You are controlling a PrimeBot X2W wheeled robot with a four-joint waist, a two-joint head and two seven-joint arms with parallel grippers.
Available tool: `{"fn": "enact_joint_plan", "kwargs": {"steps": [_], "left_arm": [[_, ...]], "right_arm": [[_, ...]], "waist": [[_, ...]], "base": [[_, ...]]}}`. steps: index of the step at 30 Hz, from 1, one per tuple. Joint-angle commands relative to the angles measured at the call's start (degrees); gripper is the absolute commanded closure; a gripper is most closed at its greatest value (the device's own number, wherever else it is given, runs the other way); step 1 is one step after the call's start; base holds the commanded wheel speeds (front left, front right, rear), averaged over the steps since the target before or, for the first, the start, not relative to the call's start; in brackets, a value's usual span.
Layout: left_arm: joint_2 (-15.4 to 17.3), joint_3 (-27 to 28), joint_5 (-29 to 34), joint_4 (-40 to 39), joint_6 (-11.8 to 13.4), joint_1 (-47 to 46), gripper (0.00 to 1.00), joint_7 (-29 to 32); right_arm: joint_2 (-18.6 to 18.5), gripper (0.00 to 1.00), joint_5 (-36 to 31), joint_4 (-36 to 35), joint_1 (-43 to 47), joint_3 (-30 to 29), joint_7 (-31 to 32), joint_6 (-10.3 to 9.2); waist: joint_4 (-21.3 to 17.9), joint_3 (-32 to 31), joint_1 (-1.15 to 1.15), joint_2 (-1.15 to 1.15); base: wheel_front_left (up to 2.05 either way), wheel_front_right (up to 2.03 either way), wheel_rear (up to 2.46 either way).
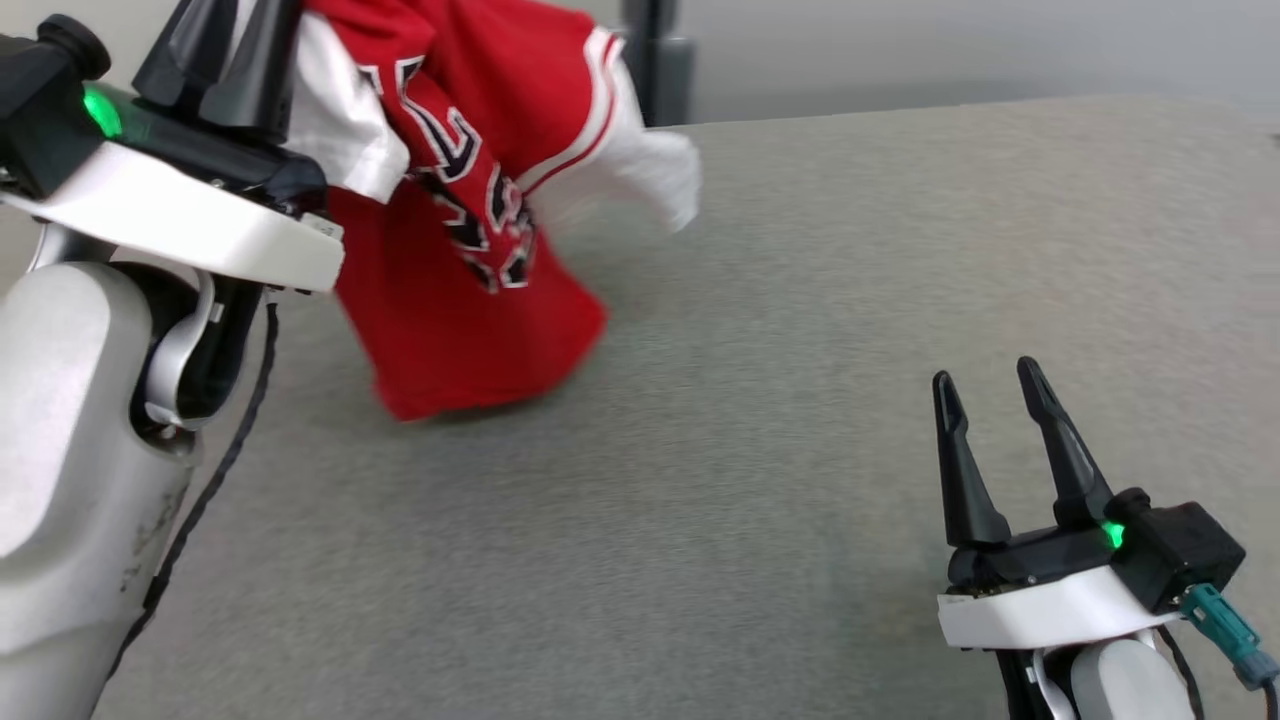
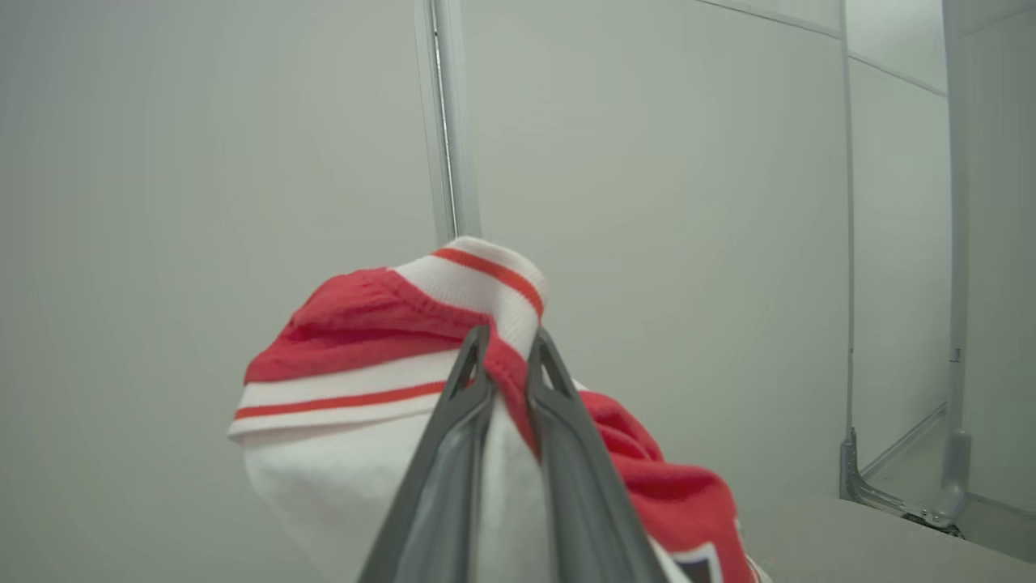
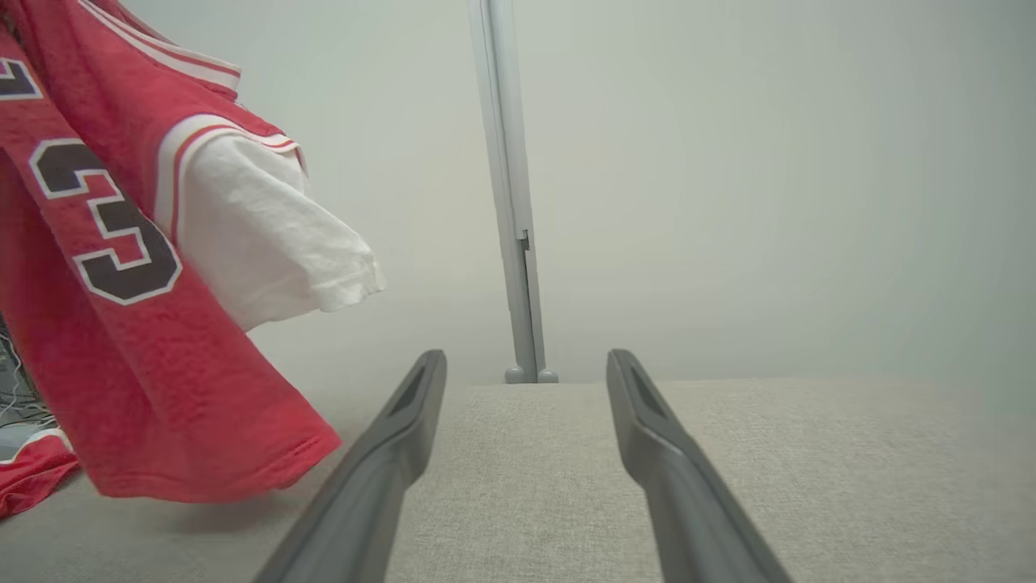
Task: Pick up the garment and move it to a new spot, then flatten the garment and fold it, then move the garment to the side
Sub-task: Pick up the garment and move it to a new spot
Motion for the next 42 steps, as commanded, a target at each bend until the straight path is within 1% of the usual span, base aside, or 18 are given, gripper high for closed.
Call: {"fn": "enact_joint_plan", "kwargs": {"steps": [1, 3, 8, 9, 12, 14, 16, 20, 23, 25, 26, 27, 28, 30, 32, 35, 37, 42], "left_arm": [[-0.7, -0.1, -0.1, -1.0, 0.8, -0.7, 1.0, 0.4], [-1.5, -0.6, 0.1, -1.6, 1.2, -1.5, 1.0, 0.8], [-5.4, -2.8, 0.5, -0.3, 2.6, -1.2, 1.0, 0.1], [-6.1, -3.5, 1.4, 0.2, 3.0, -0.8, 1.0, -0.7], [-8.3, -7.2, 3.2, 3.4, 3.1, 1.6, 1.0, -1.8], [-10.0, -9.8, 3.9, 5.7, 2.7, 3.3, 1.0, -2.5], [-11.5, -12.3, 4.5, 8.6, 2.1, 5.1, 1.0, -3.5], [-15.3, -15.8, 4.3, 16.3, 0.1, 8.1, 1.0, -5.5], [-18.0, -18.6, 4.5, 22.0, -2.3, 9.2, 1.0, -6.4], [-19.6, -20.5, 3.7, 24.6, -4.6, 9.9, 1.0, -6.8], [-20.2, -21.1, 3.1, 25.7, -5.3, 10.2, 0.96, -7.0], [-20.7, -21.9, 2.6, 26.5, -6.0, 10.3, 0.41, -7.1], [-21.3, -22.4, 1.9, 26.9, -6.5, 10.4, 0.0, -7.3], [-21.8, -22.5, 1.3, 26.9, -6.8, 10.4, 0.0, -7.5], [-22.3, -22.6, 0.8, 25.8, -7.1, 10.4, 0.0, -8.2], [-22.5, -20.7, 0.1, 22.3, -6.6, 12.1, 0.0, -8.6], [-22.5, -17.7, 0.6, 18.1, -5.7, 13.8, 0.0, -8.7], [-21.7, -8.6, 6.2, 9.2, -2.3, 21.9, 0.0, -8.6]], "right_arm": [[-0.1, 0.0, 1.0, -0.3, -0.7, 0.0, 0.0, -0.12], [-0.1, 0.0, 1.9, -0.5, -1.2, 0.1, 0.0, -0.12], [-0.1, 0.0, 3.6, -1.1, -2.1, -0.2, 0.0, -0.11], [0.0, 0.0, 3.9, -1.2, -2.3, -0.2, 0.0, -0.11], [-0.1, 0.0, 4.9, -1.5, -2.7, -0.9, 0.0, -0.11], [0.0, 0.0, 5.4, -1.9, -3.0, -1.2, 0.0, -0.11], [0.0, 0.0, 5.7, -2.2, -3.2, -1.6, 0.0, -0.11], [0.0, 0.0, 6.3, -2.6, -4.2, -1.4, 0.0, -0.11], [-0.1, 0.0, 6.5, -2.9, -4.9, -1.3, 0.0, -0.11], [-0.1, 0.0, 6.4, -2.9, -5.0, -1.7, 0.0, -0.11], [-0.1, 0.0, 6.1, -2.8, -4.9, -1.8, 0.0, -0.11], [0.0, 0.0, 5.7, -2.7, -4.8, -1.8, 0.0, -0.11], [-0.1, 0.0, 5.3, -2.4, -4.6, -1.9, 0.0, -0.11], [-0.1, 0.0, 4.9, -2.3, -4.5, -1.9, 0.0, -0.11], [-0.1, 0.0, 3.9, -2.1, -4.2, -2.0, 0.0, -0.11], [-0.1, 0.0, 2.3, -1.7, -3.6, -1.1, 0.0, -0.11], [-0.1, 0.0, 1.3, -1.4, -2.9, -0.9, 0.0, -0.11], [-0.1, 0.0, -0.9, -0.2, -0.8, 0.5, 0.0, -0.11]], "waist": [[-8.0, -0.6, 0.0, 0.0], [-11.0, 0.1, 0.0, 0.0], [-17.0, 1.8, 0.0, 0.0], [-17.9, 2.2, 0.0, 0.0], [-20.0, 3.3, 0.0, 0.0], [-20.9, 4.3, 0.0, 0.0], [-21.3, 5.4, 0.0, 0.0], [-21.8, 8.2, 0.0, 0.0], [-21.6, 10.1, 0.0, 0.0], [-21.0, 10.7, 0.0, 0.0], [-20.5, 10.8, 0.0, 0.0], [-19.9, 10.6, 0.0, 0.0], [-19.3, 10.4, 0.0, 0.0], [-18.5, 10.1, 0.0, 0.0], [-16.7, 9.0, 0.0, 0.0], [-13.8, 6.5, 0.0, 0.0], [-11.4, 4.4, 0.0, 0.0], [-5.9, -1.2, 0.0, 0.0]], "base": [[0.0, 0.0, 0.0], [0.0, 0.0, 0.0], [0.0, 0.0, 0.0], [0.0, 0.0, 0.0], [0.0, 0.0, 0.0], [0.0, 0.0, 0.0], [0.0, 0.0, 0.0], [0.0, 0.0, 0.0], [0.0, 0.0, 0.0], [0.0, 0.0, 0.0], [0.0, 0.0, 0.0], [0.0, 0.0, 0.0], [0.0, 0.0, 0.0], [0.0, 0.0, 0.0], [0.0, 0.0, 0.0], [0.0, 0.0, 0.0], [0.0, 0.0, 0.0], [0.0, 0.0, 0.0]]}}
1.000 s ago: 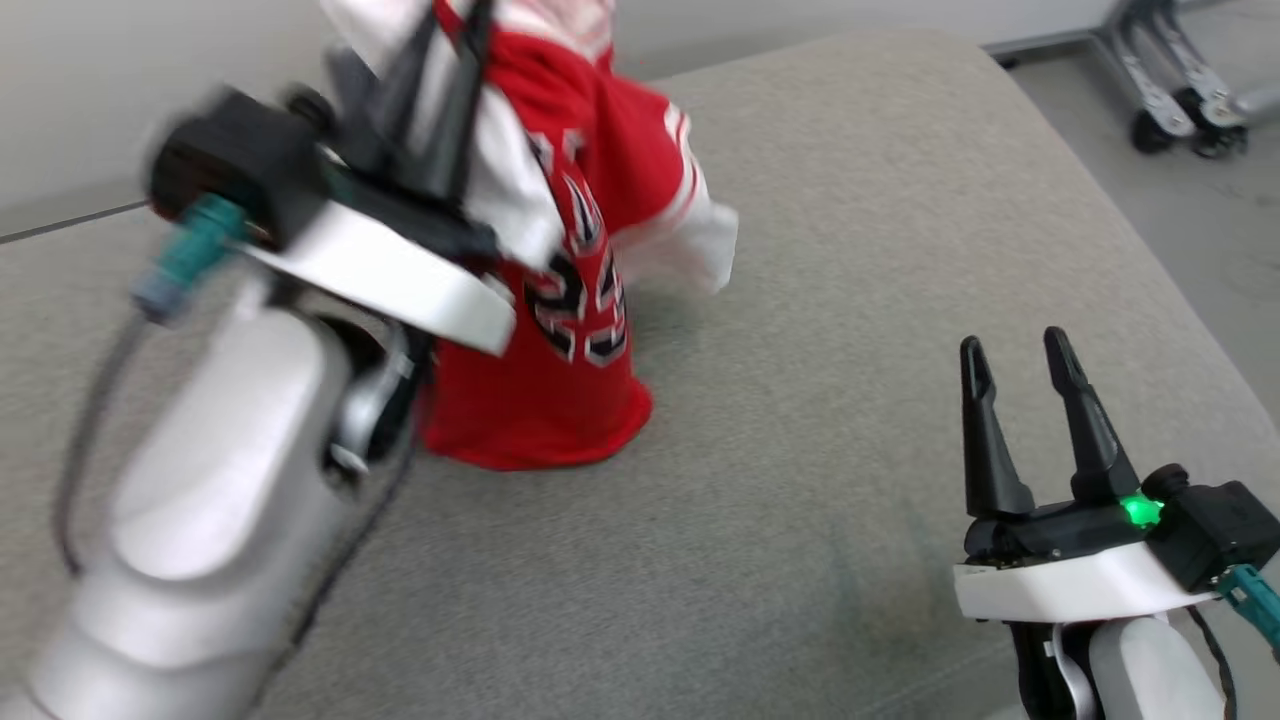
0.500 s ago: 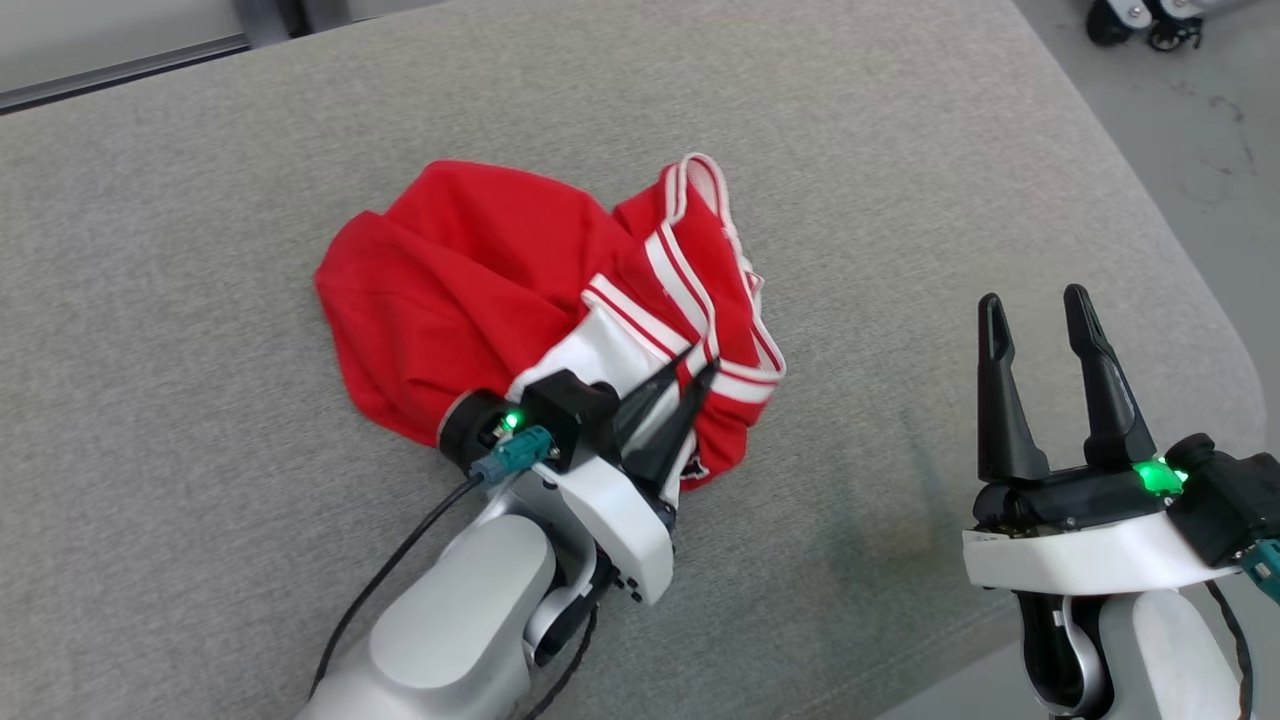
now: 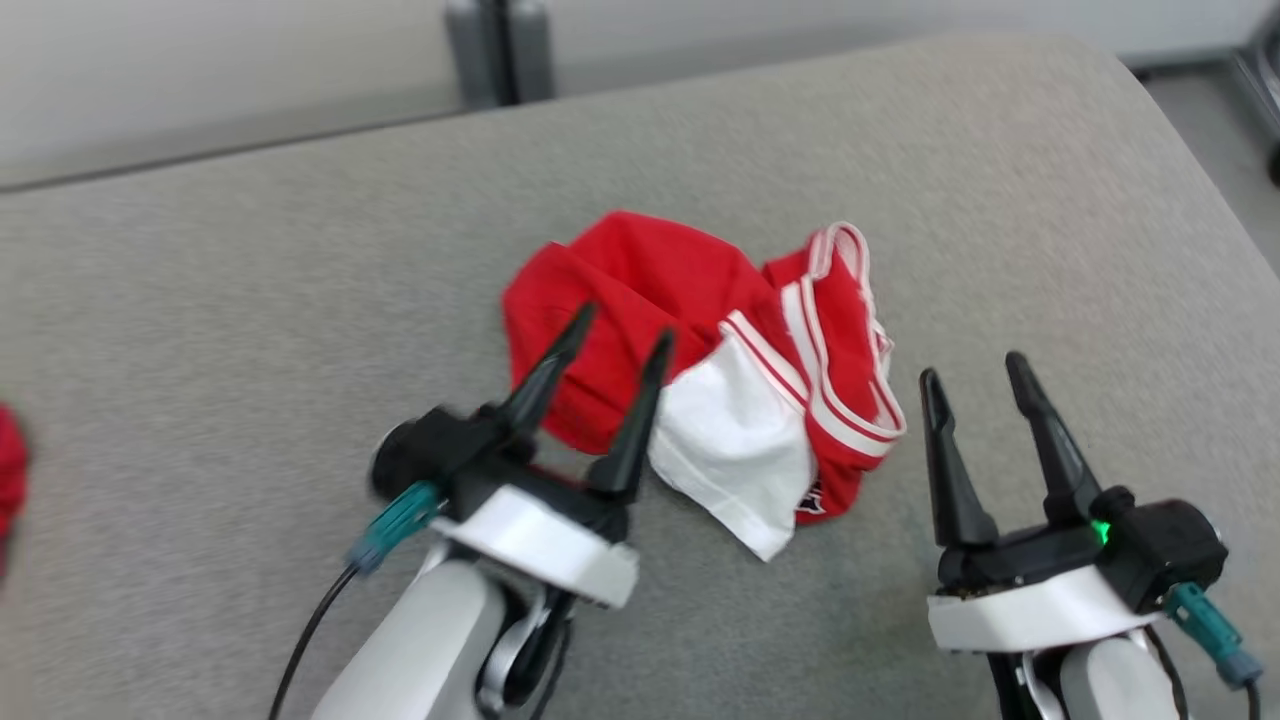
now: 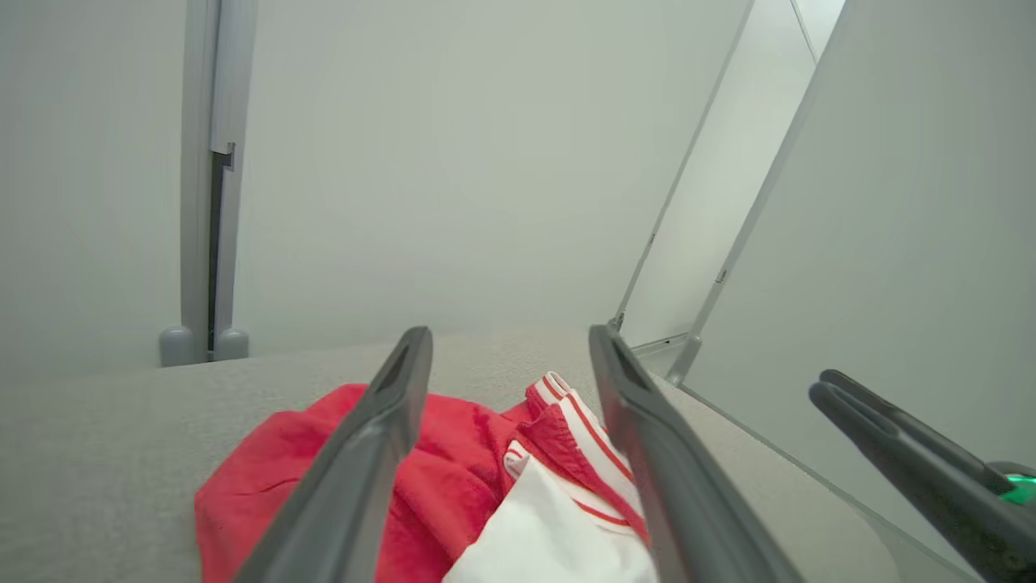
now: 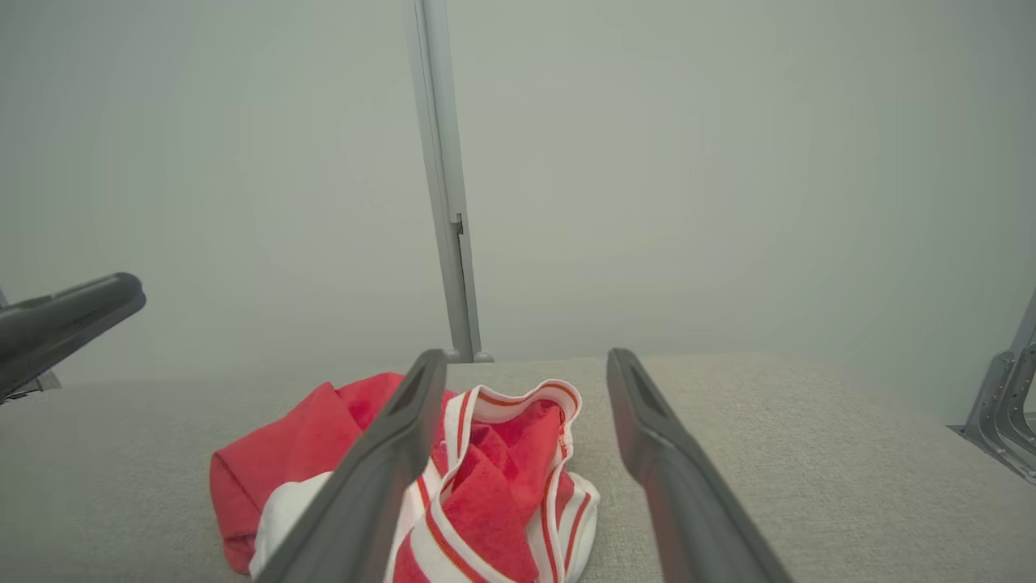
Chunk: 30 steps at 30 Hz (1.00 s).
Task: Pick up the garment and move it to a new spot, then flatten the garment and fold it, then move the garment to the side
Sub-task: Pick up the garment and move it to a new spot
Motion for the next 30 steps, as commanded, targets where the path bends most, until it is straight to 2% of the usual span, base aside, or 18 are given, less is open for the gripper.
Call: {"fn": "enact_joint_plan", "kwargs": {"steps": [1, 4, 9, 12, 20, 28, 30], "left_arm": [[0.5, 1.8, 1.3, -1.2, 0.6, 2.4, 0.0, 0.0], [1.4, 6.5, 5.9, -3.7, 1.8, 8.3, 0.0, 0.0], [0.7, 14.7, 9.8, -6.9, 0.8, 17.7, 0.0, 0.0], [0.5, 17.5, 15.1, -8.7, 0.1, 22.2, 0.0, 0.0], [-0.6, 27.3, 19.5, -12.8, 1.5, 32.1, 0.0, 0.0], [-0.7, 28.4, 21.7, -11.5, 2.2, 35.8, 0.0, 0.0], [-0.7, 28.4, 20.2, -11.1, 2.2, 35.9, 0.0, 0.0]], "right_arm": [[-0.1, 0.0, -0.6, 0.4, 1.1, 0.2, 0.0, -0.1], [-0.1, 0.0, -0.9, 1.3, 2.8, 0.9, 0.0, -0.1], [-0.1, 0.0, -0.5, 2.4, 6.0, 0.1, 0.0, -0.1], [-0.1, 0.0, -0.9, 2.8, 8.1, -0.8, 0.0, -0.1], [-0.1, 0.0, -2.3, 3.9, 12.1, -2.4, 0.0, -0.1], [-0.1, 0.0, -1.7, 4.2, 14.5, -2.3, 0.0, -0.1], [-0.1, 0.0, -1.8, 4.3, 14.3, -2.1, 0.0, -0.1]], "waist": [[5.3, -5.4, 0.0, 0.0], [7.8, -8.7, 0.0, 0.0], [11.3, -12.7, 0.0, 0.0], [13.3, -14.1, 0.0, 0.0], [14.6, -16.2, 0.0, 0.0], [13.9, -17.6, 0.0, 0.0], [13.6, -17.8, 0.0, 0.0]], "base": [[0.0, 0.0, 0.0], [0.0, 0.0, 0.0], [0.0, 0.0, 0.0], [0.0, 0.0, 0.0], [0.0, 0.0, 0.0], [0.0, 0.0, 0.0], [0.0, 0.0, 0.0]]}}
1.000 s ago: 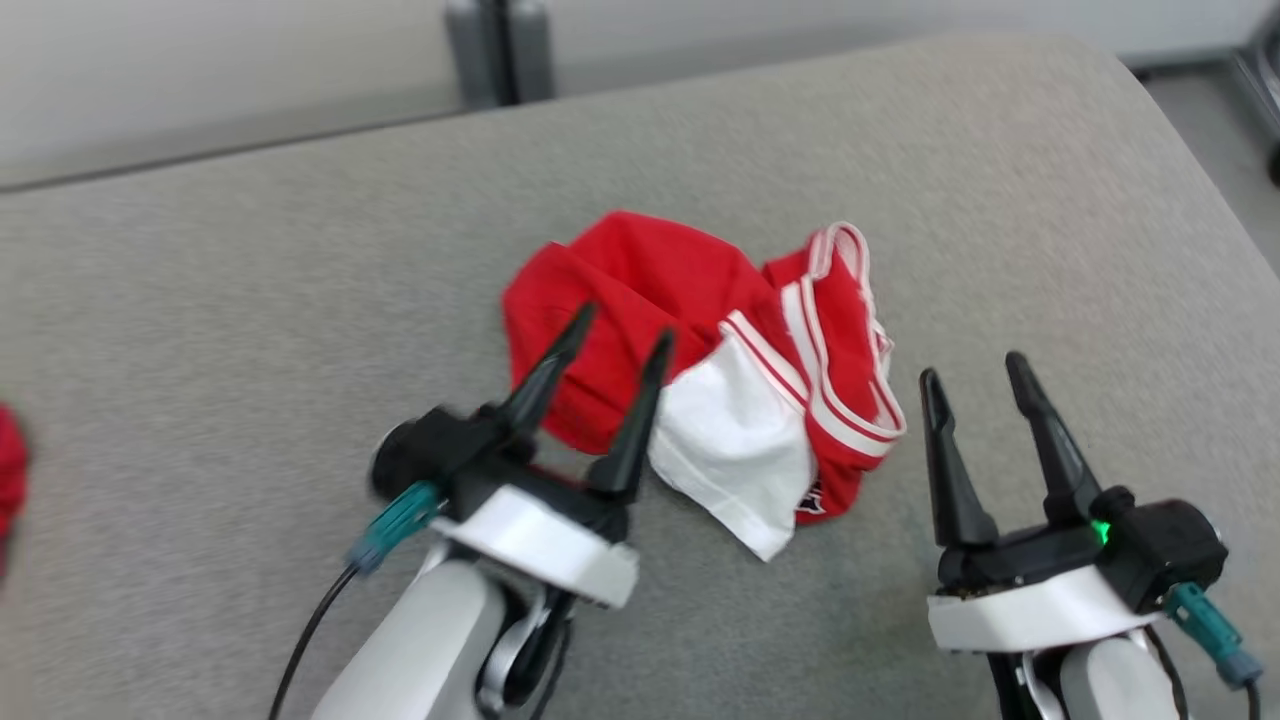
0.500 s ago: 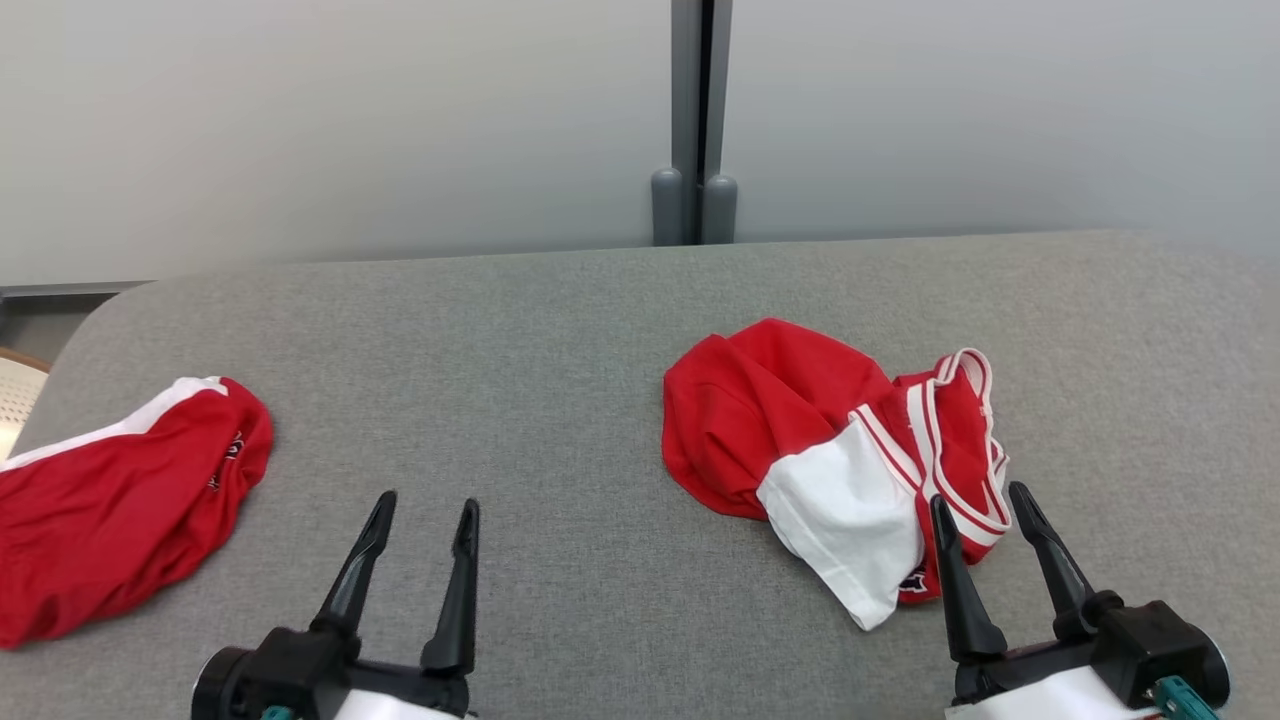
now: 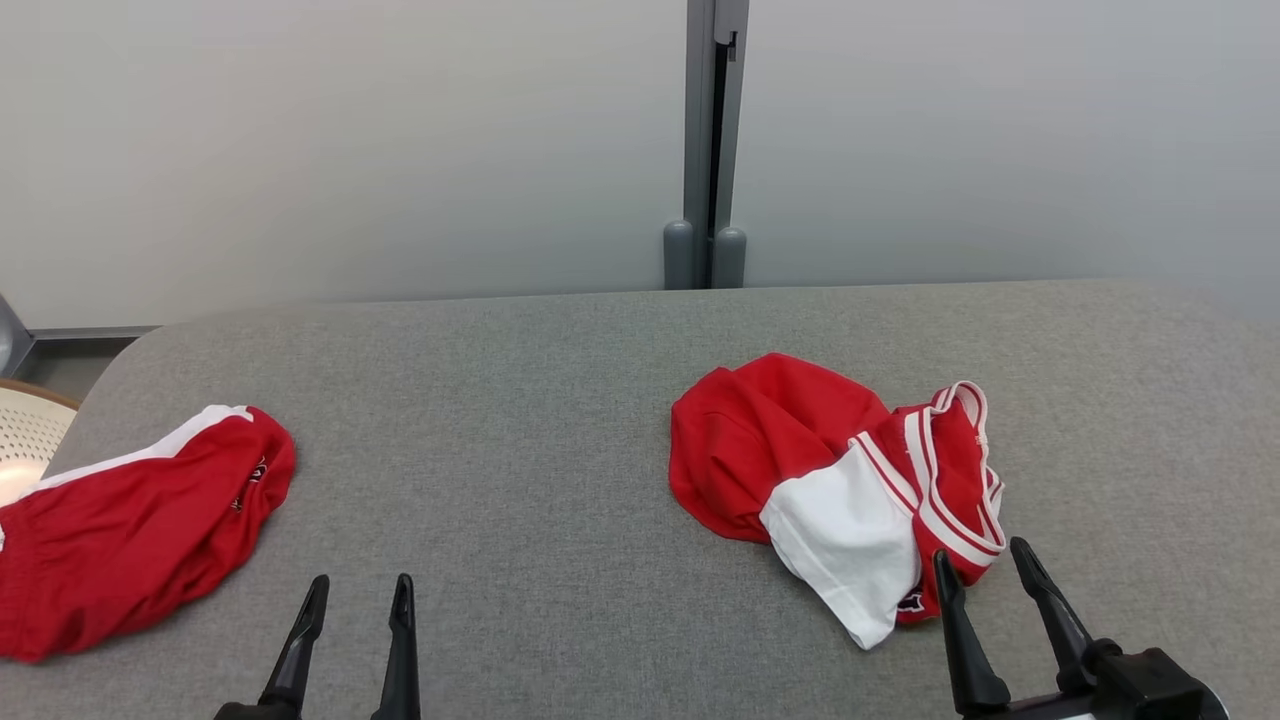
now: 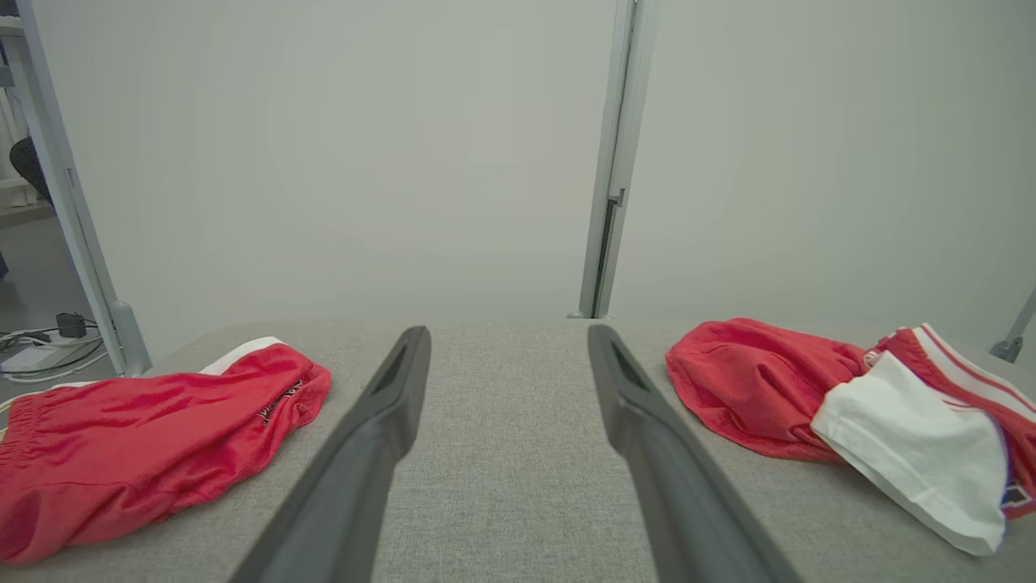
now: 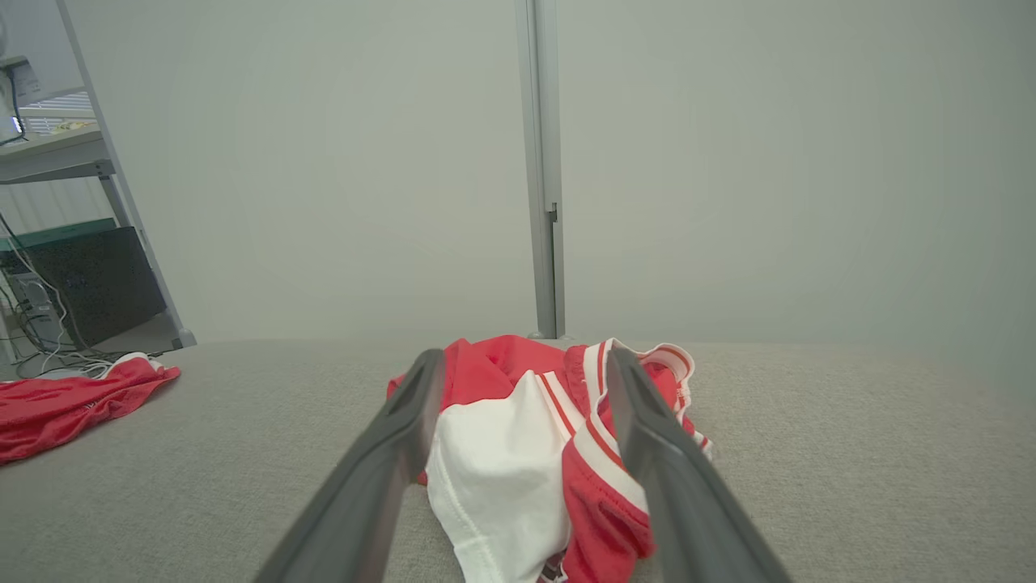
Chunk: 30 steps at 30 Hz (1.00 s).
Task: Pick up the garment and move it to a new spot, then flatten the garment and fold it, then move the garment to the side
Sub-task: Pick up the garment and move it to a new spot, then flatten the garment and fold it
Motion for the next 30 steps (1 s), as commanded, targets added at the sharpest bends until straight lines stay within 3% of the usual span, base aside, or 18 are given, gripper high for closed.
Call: {"fn": "enact_joint_plan", "kwargs": {"steps": [1, 23, 30], "left_arm": [[0.2, 0.2, -0.6, 0.3, 0.3, 0.5, 0.0, 0.0], [0.2, -1.3, 0.9, 1.7, 1.2, -0.9, 0.0, 0.0], [0.2, -1.7, 2.2, 2.2, 0.3, -2.0, 0.0, 0.0]], "right_arm": [[-0.2, 0.0, 0.1, 0.2, 0.2, 0.0, 0.0, -0.1], [-0.2, 0.0, 0.0, -0.4, -0.4, 0.4, 0.0, -0.1], [-0.2, 0.0, -0.5, -0.4, -1.0, 0.2, 0.0, -0.1]], "waist": [[-0.2, -0.1, 0.0, 0.0], [0.3, 0.1, 0.0, 0.0], [-0.1, 1.4, 0.0, 0.0]], "base": [[0.0, 0.0, 0.0], [0.0, 0.0, 0.0], [0.0, 0.0, 0.0]]}}
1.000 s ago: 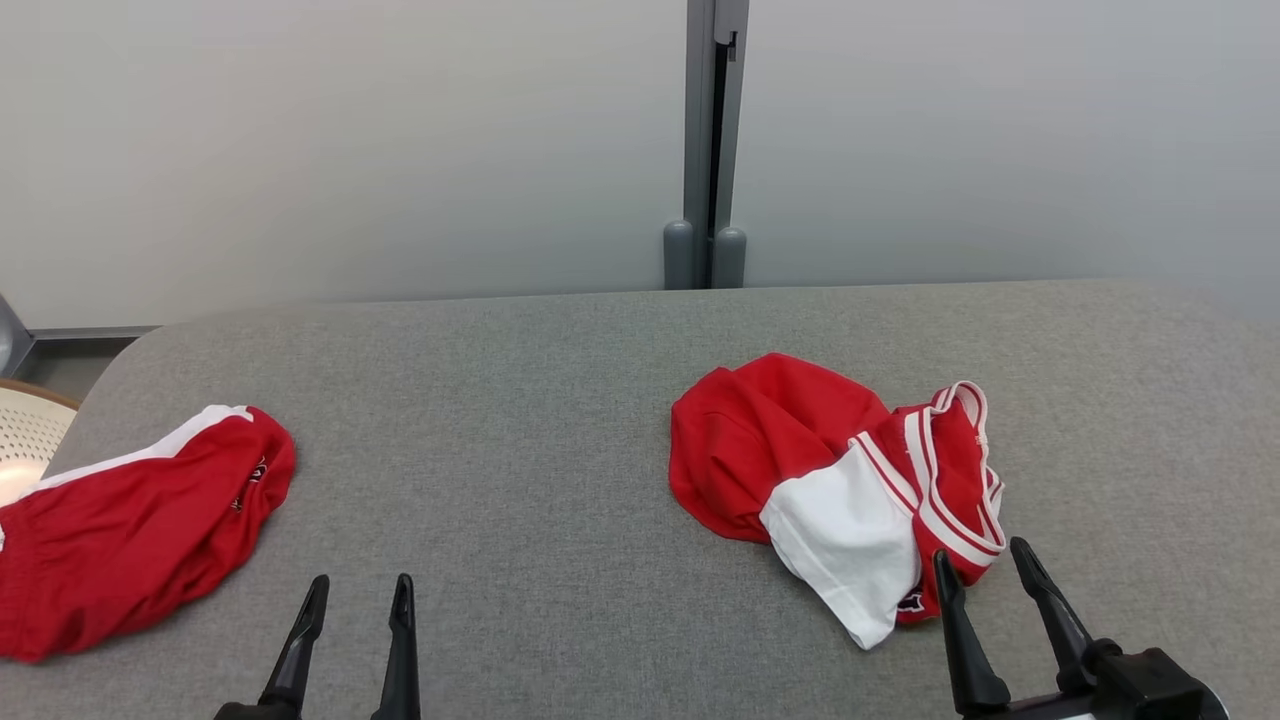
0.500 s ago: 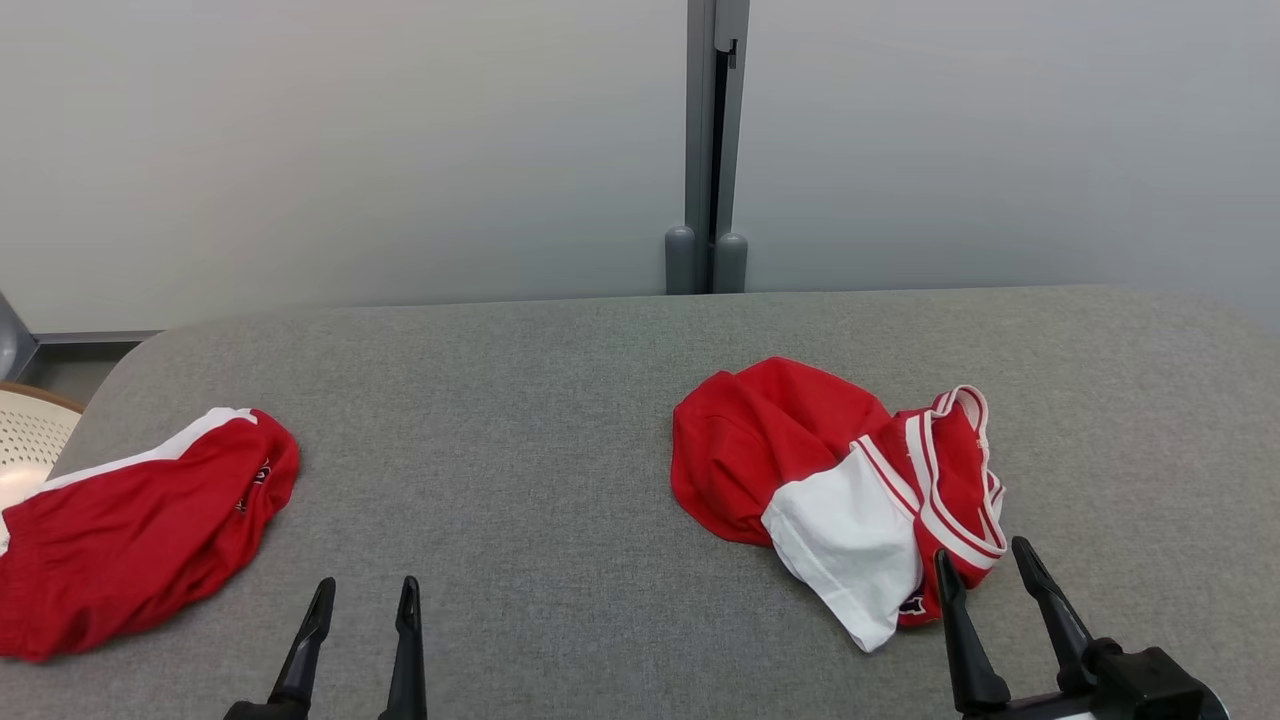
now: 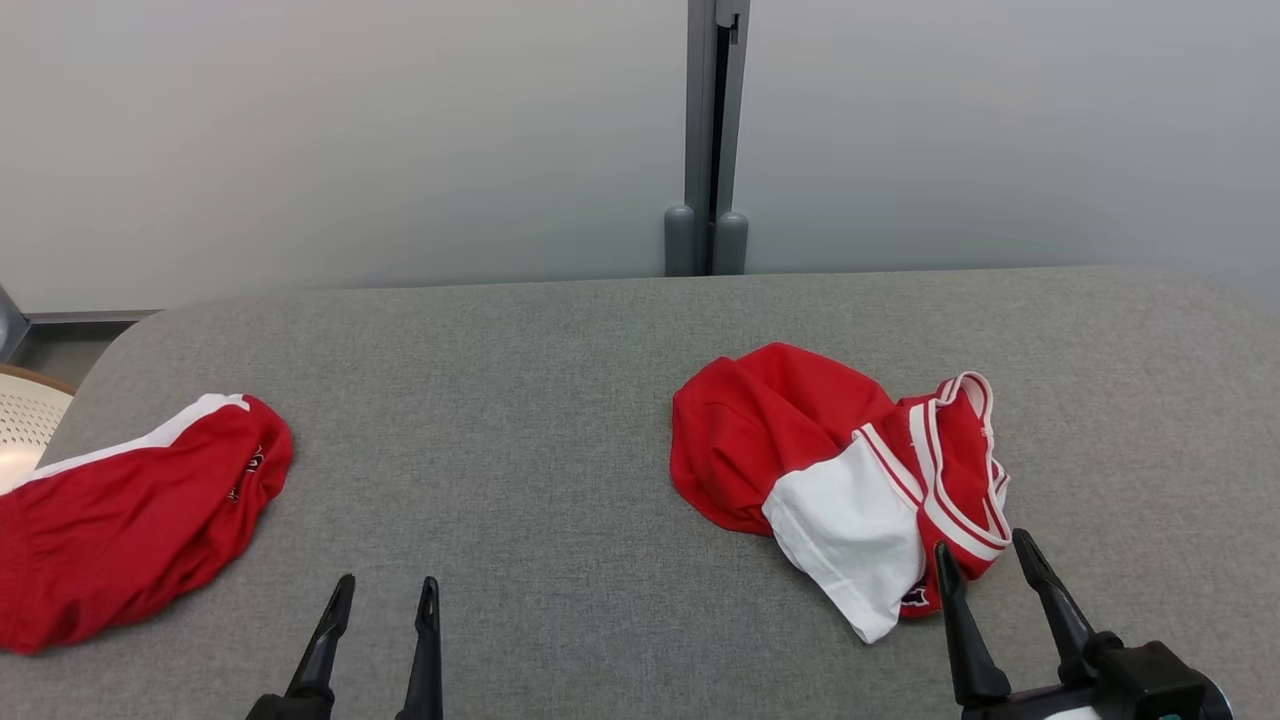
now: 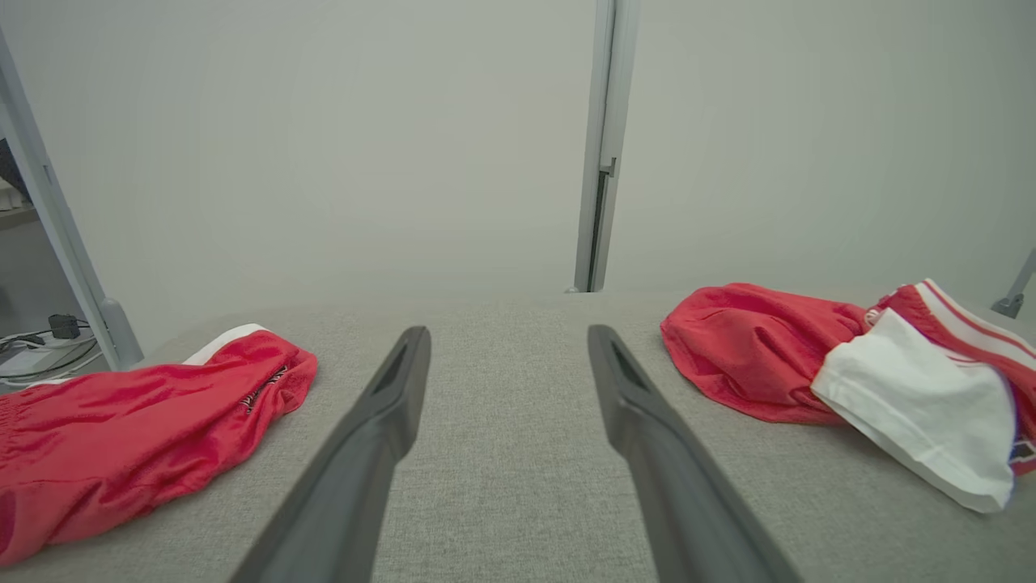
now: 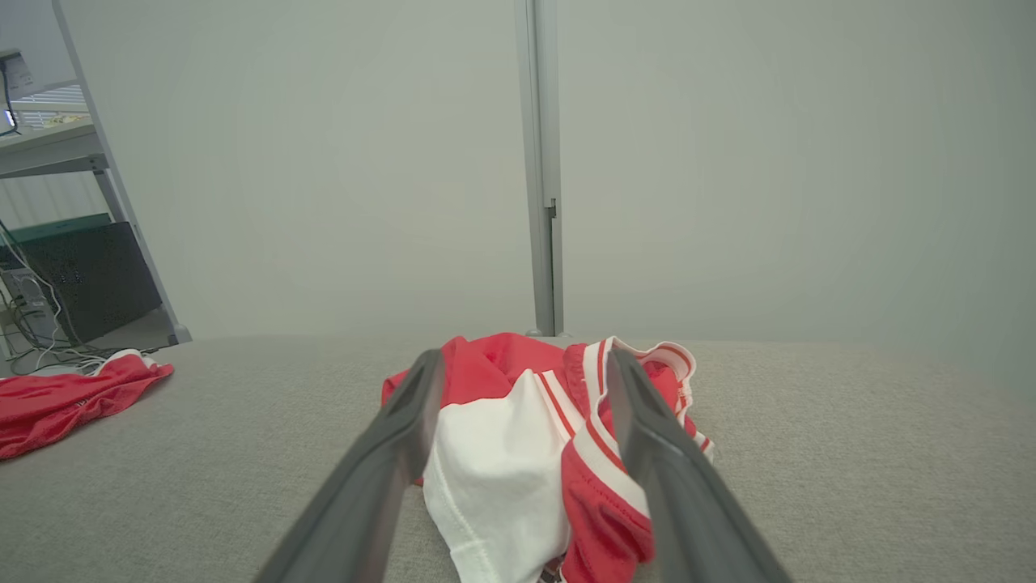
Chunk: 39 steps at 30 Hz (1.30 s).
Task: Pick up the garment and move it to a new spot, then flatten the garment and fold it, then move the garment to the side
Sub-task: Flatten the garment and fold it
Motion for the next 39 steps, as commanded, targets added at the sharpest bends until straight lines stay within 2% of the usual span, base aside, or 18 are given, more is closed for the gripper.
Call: {"fn": "enact_joint_plan", "kwargs": {"steps": [1, 6, 10, 15, 18, 21, 28, 31, 39], "left_arm": [[0.1, -0.3, 1.1, 0.4, -0.5, -1.6, 0.0, 0.0], [0.1, -1.8, 1.3, 2.2, -2.5, -5.1, 0.0, 0.0], [0.1, -4.7, 1.1, 5.3, -5.0, -10.7, 0.0, 0.0], [0.1, -9.9, -2.4, 10.8, -7.3, -18.9, 0.0, 0.0], [0.2, -15.4, -5.0, 16.0, -8.4, -26.3, 0.0, 0.0], [0.2, -21.7, -9.6, 21.0, -8.9, -34.2, 0.0, 2.4], [0.3, -35.5, -21.2, 28.6, -9.0, -48.9, 0.0, 13.6], [0.3, -37.2, -27.3, 31.2, -9.0, -52.7, 0.0, 16.1], [0.2, -41.0, -31.5, 40.0, -7.9, -59.5, 0.0, 21.2]], "right_arm": [[-0.2, 0.0, -0.4, -0.1, -0.7, -0.3, -0.1, -0.1], [-0.2, 0.0, -0.8, -0.5, -1.7, -0.7, -0.1, -0.1], [-0.2, 0.0, -1.2, -0.8, -2.5, -1.1, 0.0, -0.1], [-0.2, 0.0, -1.9, -1.1, -3.4, -1.1, -0.1, -0.1], [-0.1, 0.0, -2.0, -1.5, -4.4, -1.0, 0.0, -0.1], [-0.1, 0.0, -2.2, -1.8, -5.5, -0.8, -0.1, -0.1], [-0.1, 0.0, -1.9, -2.6, -7.9, -0.3, -0.1, -0.1], [-0.1, 0.0, -1.5, -2.8, -8.6, 0.0, -0.1, -0.1], [-0.1, 0.0, -0.1, -3.0, -9.9, 1.2, -0.1, -0.1]], "waist": [[-0.4, 0.6, 0.0, 0.0], [-1.9, 2.5, 0.0, 0.0], [-4.0, 4.5, 0.0, 0.0], [-6.8, 6.6, 0.0, 0.0], [-9.1, 8.8, 0.0, 0.0], [-11.2, 11.1, 0.0, 0.0], [-15.8, 16.1, 0.0, 0.0], [-17.4, 17.8, 0.0, 0.0], [-20.0, 20.7, 0.0, 0.0]], "base": [[0.0, 0.0, 0.0], [0.0, 0.0, 0.0], [0.0, 0.0, 0.0], [0.0, 0.0, 0.0], [0.0, 0.0, 0.0], [0.0, 0.0, 0.0], [0.0, 0.0, 0.0], [0.0, 0.0, 0.0], [0.0, 0.0, 0.0]]}}
